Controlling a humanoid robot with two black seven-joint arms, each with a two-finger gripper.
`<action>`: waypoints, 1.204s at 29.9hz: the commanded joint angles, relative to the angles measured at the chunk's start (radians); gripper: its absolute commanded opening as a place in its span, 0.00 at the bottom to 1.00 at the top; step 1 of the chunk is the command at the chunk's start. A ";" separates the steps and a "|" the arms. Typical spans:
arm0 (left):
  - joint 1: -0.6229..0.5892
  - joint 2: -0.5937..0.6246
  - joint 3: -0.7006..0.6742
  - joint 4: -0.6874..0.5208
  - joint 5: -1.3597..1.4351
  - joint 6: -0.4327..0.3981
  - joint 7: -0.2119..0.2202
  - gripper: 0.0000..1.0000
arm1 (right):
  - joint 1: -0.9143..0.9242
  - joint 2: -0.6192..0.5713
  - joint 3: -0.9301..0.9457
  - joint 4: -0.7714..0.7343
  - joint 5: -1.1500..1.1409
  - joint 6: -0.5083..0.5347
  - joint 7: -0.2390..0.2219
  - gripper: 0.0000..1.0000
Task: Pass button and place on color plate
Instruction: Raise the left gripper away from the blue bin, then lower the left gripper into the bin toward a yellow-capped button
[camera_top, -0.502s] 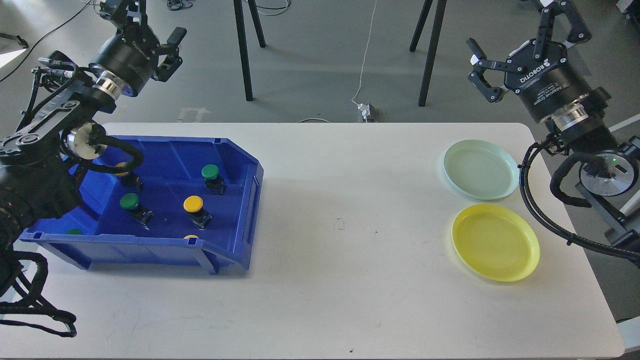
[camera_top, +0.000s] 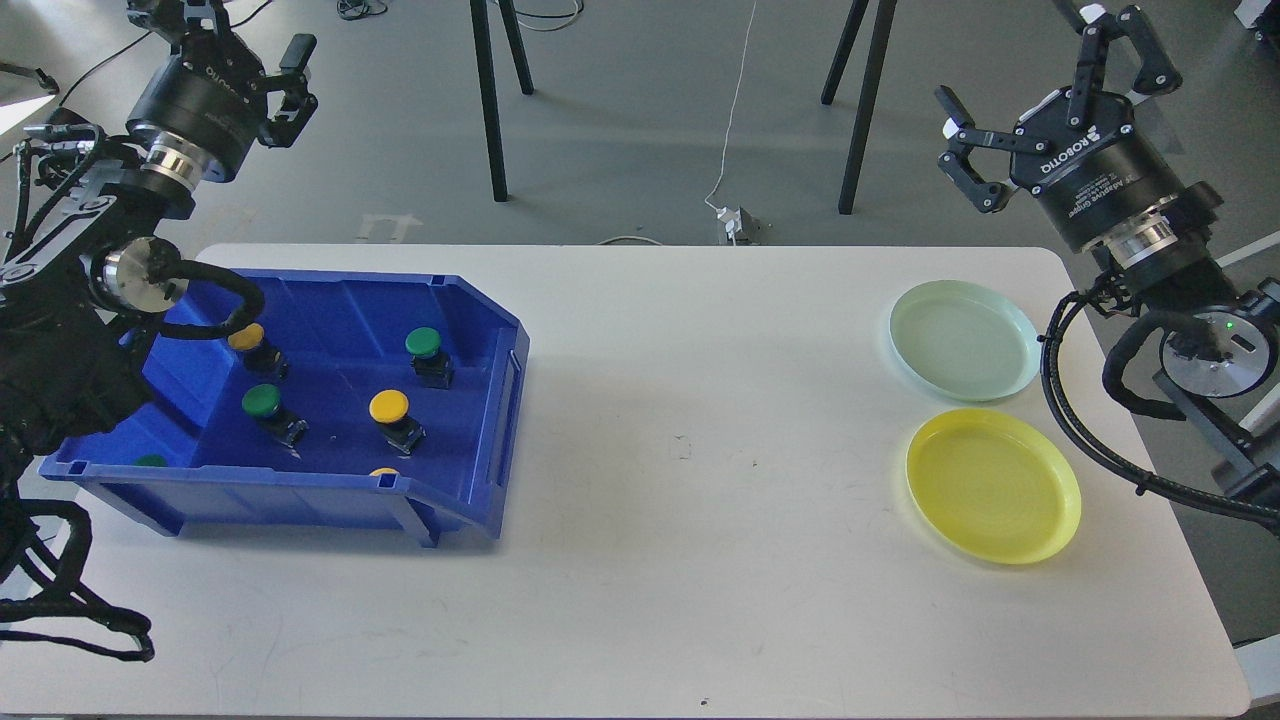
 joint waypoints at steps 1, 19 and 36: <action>0.008 0.021 -0.101 -0.075 -0.009 0.000 0.000 1.00 | -0.009 -0.022 0.000 -0.001 0.002 -0.002 -0.001 0.99; -0.038 0.432 -0.042 -0.753 0.212 0.000 0.000 1.00 | -0.055 -0.011 0.000 -0.013 0.002 -0.010 0.001 0.99; -0.305 0.577 0.648 -0.901 1.398 0.000 0.000 0.99 | -0.105 -0.008 0.000 -0.056 0.002 -0.009 0.001 0.99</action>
